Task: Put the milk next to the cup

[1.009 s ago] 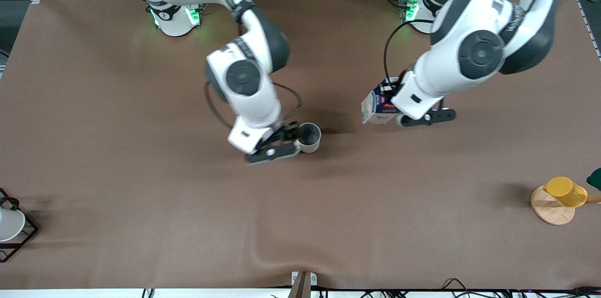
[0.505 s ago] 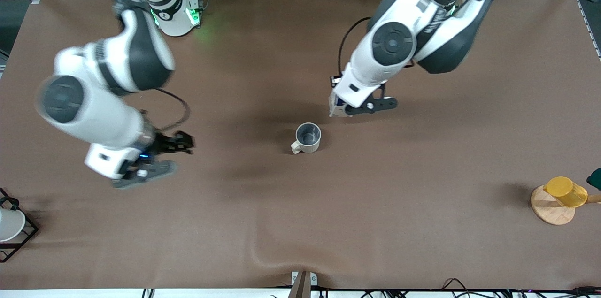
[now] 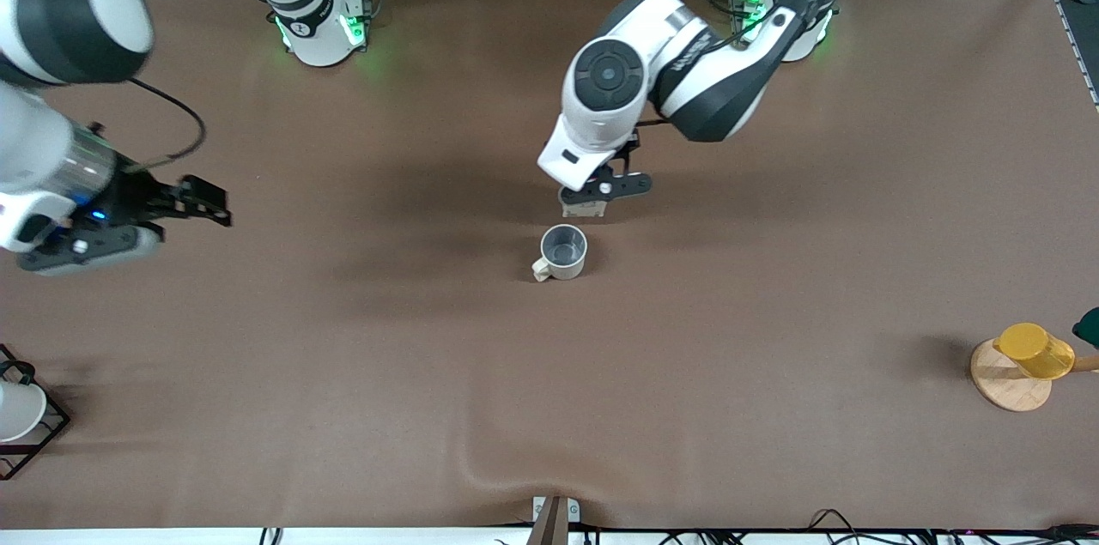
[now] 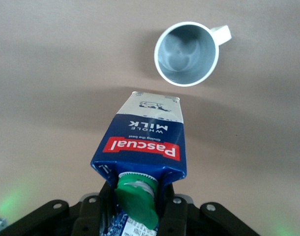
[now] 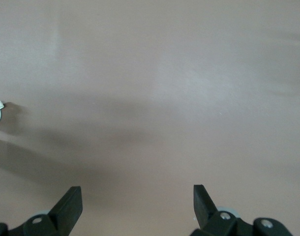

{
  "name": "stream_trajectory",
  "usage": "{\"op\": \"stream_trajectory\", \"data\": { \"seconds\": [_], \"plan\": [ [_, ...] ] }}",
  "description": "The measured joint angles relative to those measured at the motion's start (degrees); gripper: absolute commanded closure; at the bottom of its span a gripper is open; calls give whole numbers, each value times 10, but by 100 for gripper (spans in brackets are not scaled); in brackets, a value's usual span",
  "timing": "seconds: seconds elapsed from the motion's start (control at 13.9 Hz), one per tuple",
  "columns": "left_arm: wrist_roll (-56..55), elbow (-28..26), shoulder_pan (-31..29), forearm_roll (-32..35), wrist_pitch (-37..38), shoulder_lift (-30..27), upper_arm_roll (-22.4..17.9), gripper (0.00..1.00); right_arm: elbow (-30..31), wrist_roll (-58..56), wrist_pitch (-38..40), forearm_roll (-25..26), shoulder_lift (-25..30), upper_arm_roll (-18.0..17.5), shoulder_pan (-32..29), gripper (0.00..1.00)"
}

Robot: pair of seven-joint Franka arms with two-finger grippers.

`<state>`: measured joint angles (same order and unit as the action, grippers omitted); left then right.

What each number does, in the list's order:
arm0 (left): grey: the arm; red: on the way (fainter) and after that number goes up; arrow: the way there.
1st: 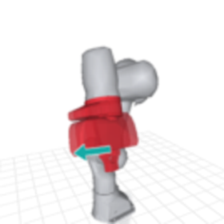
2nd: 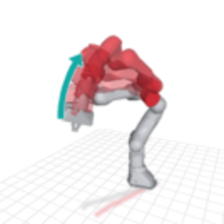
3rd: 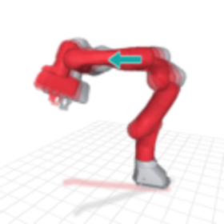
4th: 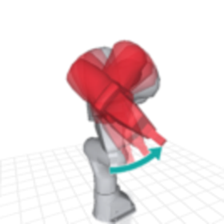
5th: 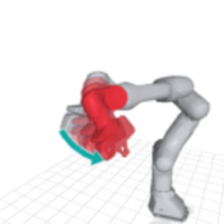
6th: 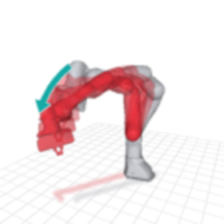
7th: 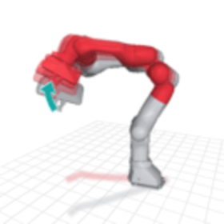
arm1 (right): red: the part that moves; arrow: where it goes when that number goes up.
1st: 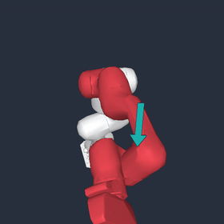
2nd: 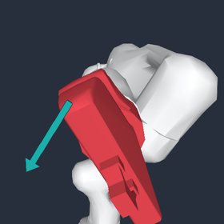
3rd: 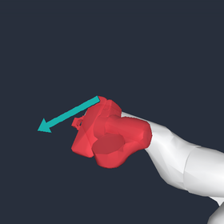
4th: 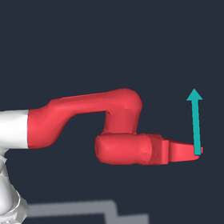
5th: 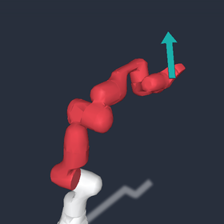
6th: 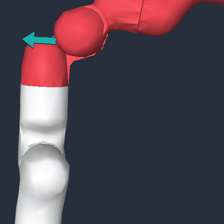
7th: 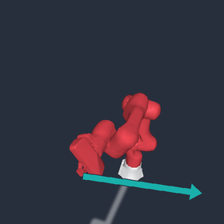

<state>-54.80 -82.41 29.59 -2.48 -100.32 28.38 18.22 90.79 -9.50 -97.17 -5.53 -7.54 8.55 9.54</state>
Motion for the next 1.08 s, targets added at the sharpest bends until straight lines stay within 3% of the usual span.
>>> {"op": "stream_trajectory", "data": {
  "seconds": [0.22, 0.5, 0.79, 1.08],
  "plan": [
    [-6, 11, 9, 14, -20, 24, -1, 65, 4, -6, 18, 0, 25, -8, -41, 0],
    [-6, 15, 24, 19, -24, 34, -5, 65, 4, 3, 32, 41, 58, -48, -74, 0],
    [-5, 15, 29, 22, -26, 38, -7, 65, 4, 48, 69, 50, 76, -94, -116, 0],
    [-4, 15, 28, 22, -46, 45, -10, 63, 4, 49, 74, 50, 82, -99, -134, 0]
  ]
}}
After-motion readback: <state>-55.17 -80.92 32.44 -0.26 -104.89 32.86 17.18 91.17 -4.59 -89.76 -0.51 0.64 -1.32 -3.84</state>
